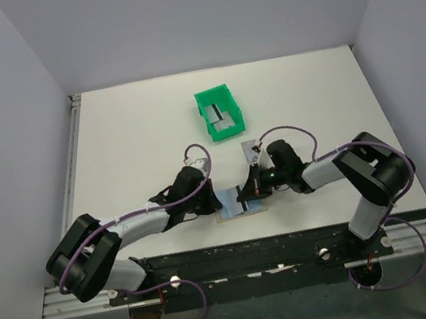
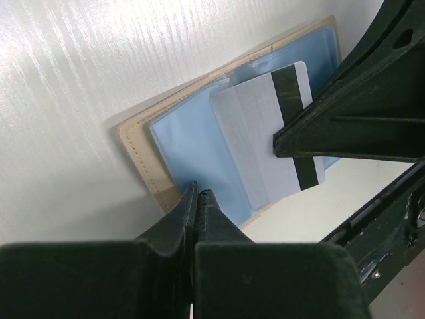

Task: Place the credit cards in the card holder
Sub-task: Insert the credit card into the card holder.

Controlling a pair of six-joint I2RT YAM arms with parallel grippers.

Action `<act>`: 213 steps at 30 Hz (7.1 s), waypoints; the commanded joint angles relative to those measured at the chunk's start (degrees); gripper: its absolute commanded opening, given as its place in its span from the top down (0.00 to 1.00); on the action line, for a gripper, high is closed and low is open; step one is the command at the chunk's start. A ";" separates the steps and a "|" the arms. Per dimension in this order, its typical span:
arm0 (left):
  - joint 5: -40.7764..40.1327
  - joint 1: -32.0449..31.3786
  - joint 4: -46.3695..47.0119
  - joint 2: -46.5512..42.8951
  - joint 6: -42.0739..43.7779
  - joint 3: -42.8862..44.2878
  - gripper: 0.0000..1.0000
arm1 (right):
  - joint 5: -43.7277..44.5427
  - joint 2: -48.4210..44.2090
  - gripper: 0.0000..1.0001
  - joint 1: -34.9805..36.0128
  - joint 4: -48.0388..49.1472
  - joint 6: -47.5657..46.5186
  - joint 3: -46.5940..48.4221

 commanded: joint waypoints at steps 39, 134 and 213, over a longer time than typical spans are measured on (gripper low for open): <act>-2.16 0.00 -9.76 -3.83 0.66 3.90 0.91 | 1.11 6.18 0.99 1.11 7.38 6.02 -3.47; 0.47 1.58 -0.80 0.39 0.66 -2.34 0.90 | 27.21 -11.40 0.43 5.15 -54.39 -8.31 16.91; 4.61 -7.12 4.56 13.48 -1.89 7.06 0.97 | 12.62 -7.89 0.59 6.74 -40.87 -10.50 13.05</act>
